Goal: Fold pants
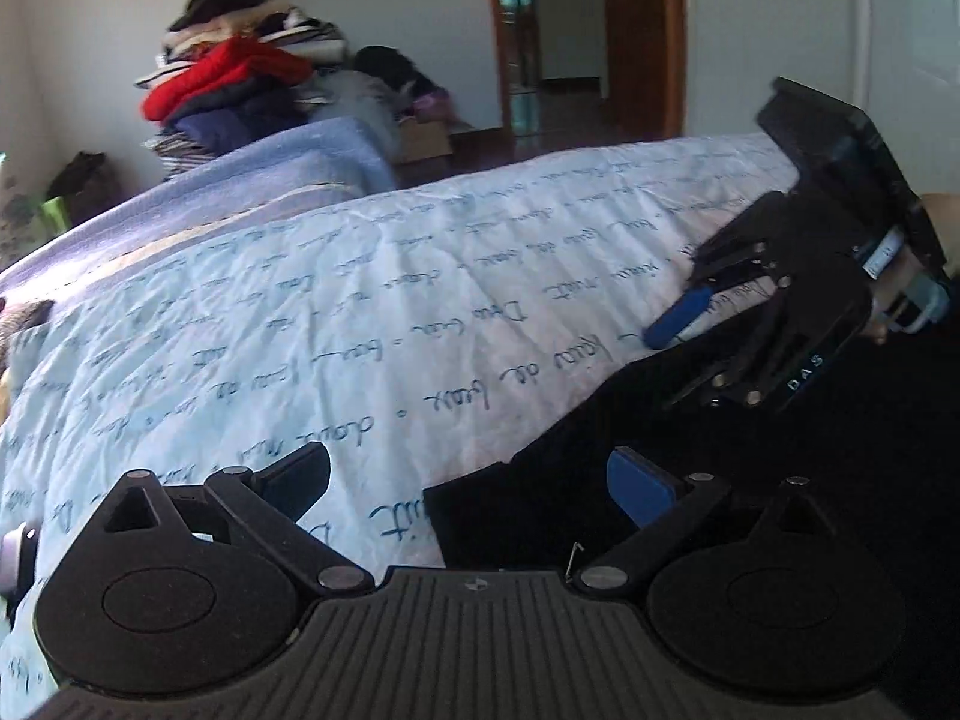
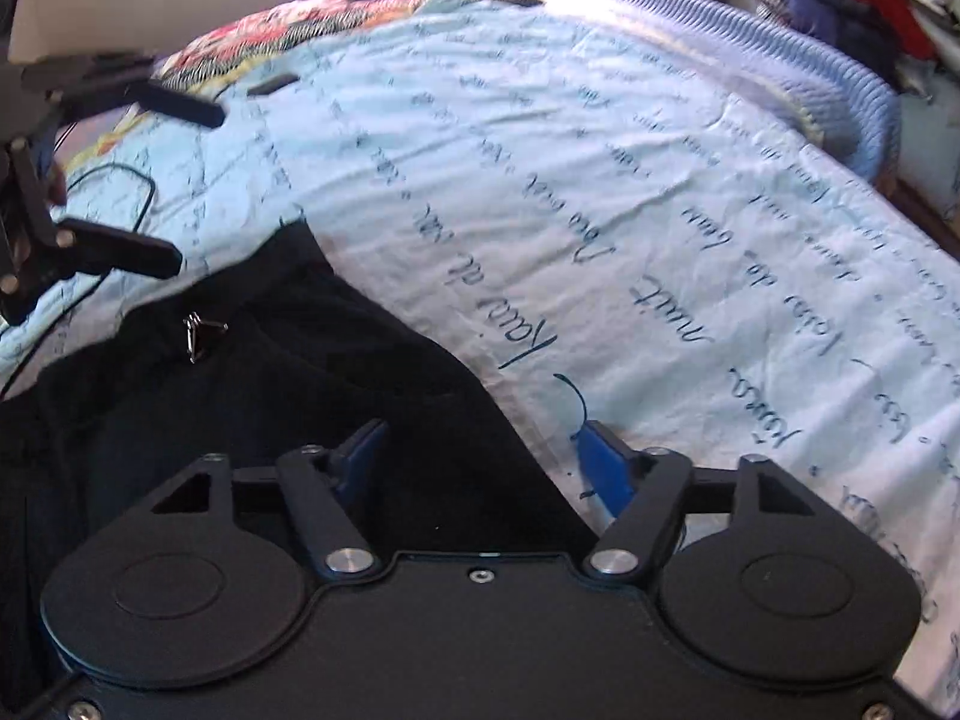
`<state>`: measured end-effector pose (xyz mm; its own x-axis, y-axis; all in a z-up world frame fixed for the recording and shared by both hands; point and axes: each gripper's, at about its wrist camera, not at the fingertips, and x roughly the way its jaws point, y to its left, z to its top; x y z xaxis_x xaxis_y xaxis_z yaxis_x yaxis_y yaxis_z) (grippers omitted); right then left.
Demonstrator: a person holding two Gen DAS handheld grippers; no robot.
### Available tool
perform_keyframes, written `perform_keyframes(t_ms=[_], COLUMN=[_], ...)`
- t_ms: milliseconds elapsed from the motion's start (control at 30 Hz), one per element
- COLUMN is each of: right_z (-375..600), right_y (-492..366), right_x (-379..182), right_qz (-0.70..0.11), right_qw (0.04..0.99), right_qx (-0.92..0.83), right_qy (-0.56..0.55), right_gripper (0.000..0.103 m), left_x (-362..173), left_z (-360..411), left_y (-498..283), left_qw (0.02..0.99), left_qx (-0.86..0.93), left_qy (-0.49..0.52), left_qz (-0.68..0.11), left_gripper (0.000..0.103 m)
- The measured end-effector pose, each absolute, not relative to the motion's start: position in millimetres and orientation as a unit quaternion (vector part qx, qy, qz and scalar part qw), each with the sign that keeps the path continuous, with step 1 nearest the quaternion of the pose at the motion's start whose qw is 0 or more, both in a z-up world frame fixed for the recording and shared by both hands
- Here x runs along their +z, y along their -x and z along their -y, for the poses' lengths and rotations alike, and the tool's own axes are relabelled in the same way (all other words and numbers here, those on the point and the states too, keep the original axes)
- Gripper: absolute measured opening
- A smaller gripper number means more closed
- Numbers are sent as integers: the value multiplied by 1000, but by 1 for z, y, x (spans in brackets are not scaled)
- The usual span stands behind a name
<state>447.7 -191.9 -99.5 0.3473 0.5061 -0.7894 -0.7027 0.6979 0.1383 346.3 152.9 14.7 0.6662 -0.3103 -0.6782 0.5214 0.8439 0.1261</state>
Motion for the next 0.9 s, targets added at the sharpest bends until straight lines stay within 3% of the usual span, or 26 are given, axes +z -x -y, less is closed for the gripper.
perform_keyframes(t_ms=[33,67,133,200,367,533,567,633,667,733,833,900], right_z=[192,193,193,191,188,185,185,190,192,195,192,187], right_y=[-447,-445,-434,-421,-384,-348,-345,-344,-346,-350,-352,-344], right_x=[-99,-96,-90,-85,-66,-54,-55,-56,-57,-60,-64,-62], right_qz=[-431,-426,-411,-396,-333,-283,-279,-278,-280,-283,-284,-275], right_qw=[809,805,799,795,797,791,792,797,801,806,819,830], right_qx=[383,398,419,426,432,434,433,427,423,416,392,371], right_qy=[112,112,130,171,261,326,328,323,319,311,309,311], right_gripper=[59,45,33,14,12,11,11,11,11,11,11,11], left_x=[12,7,-3,-15,-46,-35,-33,-30,-27,-22,-18,-11], left_z=[-150,-148,-144,-142,-143,-155,-154,-156,-158,-160,-158,-158], left_y=[-351,-356,-364,-374,-403,-402,-399,-395,-392,-385,-371,-359], left_qw=[890,885,863,848,815,816,818,823,827,833,848,861], left_qx=[-257,-270,-315,-342,-367,-368,-363,-347,-342,-334,-310,-297], left_qy=[-169,-183,-208,-208,-175,-112,-115,-119,-114,-113,-121,-126], left_qz=[-336,-332,-336,-347,-413,-431,-432,-434,-432,-426,-412,-394], left_gripper=[101,100,101,101,102,86,80,58,53,26,9,8])
